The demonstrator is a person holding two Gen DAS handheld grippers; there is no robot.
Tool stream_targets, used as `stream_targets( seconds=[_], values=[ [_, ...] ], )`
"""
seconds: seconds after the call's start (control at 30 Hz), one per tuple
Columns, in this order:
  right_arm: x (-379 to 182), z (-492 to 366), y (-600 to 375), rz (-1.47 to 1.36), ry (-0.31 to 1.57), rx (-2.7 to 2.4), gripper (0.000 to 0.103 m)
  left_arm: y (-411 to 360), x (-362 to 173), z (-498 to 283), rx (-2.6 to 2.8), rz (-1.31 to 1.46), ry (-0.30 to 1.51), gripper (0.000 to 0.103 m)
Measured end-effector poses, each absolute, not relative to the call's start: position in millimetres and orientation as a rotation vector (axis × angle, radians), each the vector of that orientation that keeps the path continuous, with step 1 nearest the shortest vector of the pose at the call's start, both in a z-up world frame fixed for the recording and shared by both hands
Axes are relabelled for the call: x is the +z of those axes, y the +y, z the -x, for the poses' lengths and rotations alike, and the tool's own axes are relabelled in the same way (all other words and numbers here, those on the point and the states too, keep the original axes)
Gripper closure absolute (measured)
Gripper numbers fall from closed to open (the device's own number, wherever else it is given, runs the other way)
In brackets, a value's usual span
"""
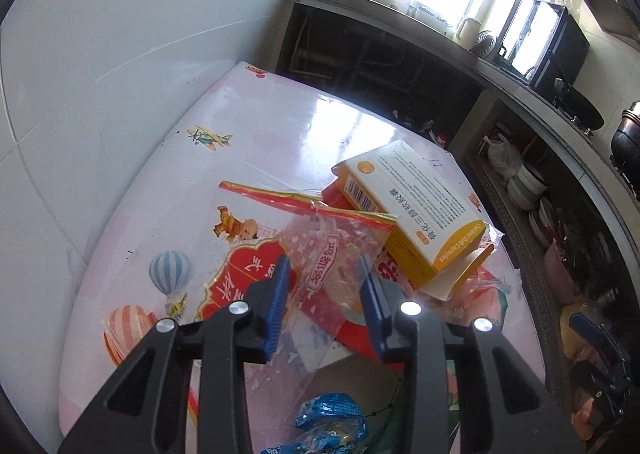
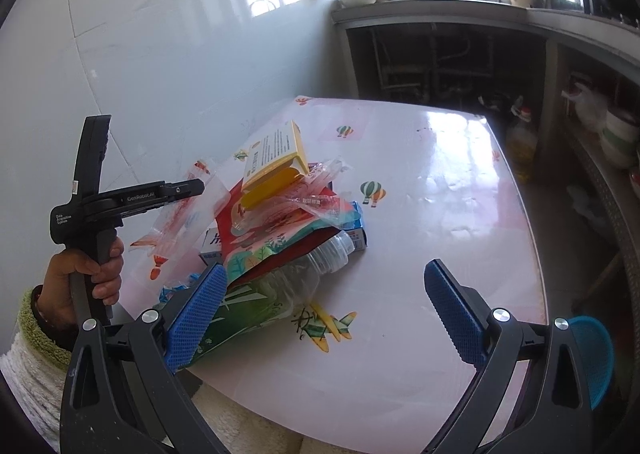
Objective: Collect trash
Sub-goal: 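Grasp the clear red-label bag with the left tool while the right tool grasps the medicine box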
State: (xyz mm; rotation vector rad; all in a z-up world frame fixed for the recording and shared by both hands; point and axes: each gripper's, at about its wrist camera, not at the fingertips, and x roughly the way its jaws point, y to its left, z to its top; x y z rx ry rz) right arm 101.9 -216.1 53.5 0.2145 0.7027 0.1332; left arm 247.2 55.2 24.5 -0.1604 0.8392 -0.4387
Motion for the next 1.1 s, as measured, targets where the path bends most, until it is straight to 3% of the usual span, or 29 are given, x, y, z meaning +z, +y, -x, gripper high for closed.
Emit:
stream_targets(
  seconds=[0.23, 0.43, 0.67, 1.1],
  values=[
    [61, -109, -213, -0.212, 0.682, 0.16, 0.009, 69, 29, -240, -0.501, 0.27, 0.817, 0.089],
    [91, -138, -210, -0.182, 0.634, 0.256, 0.01, 83, 35, -235, -0.557, 0.364, 0.774, 0.091],
    [112, -215, -186, -0.079, 0.714, 0.366, 0.009, 97, 45, -227, -0.624, 0.455, 0.71, 0.096],
    [61, -317, -130, 0.145, 0.997, 0.374, 0.008, 108, 48, -218, -0.589, 0.485, 0.671, 0.098]
  ],
)
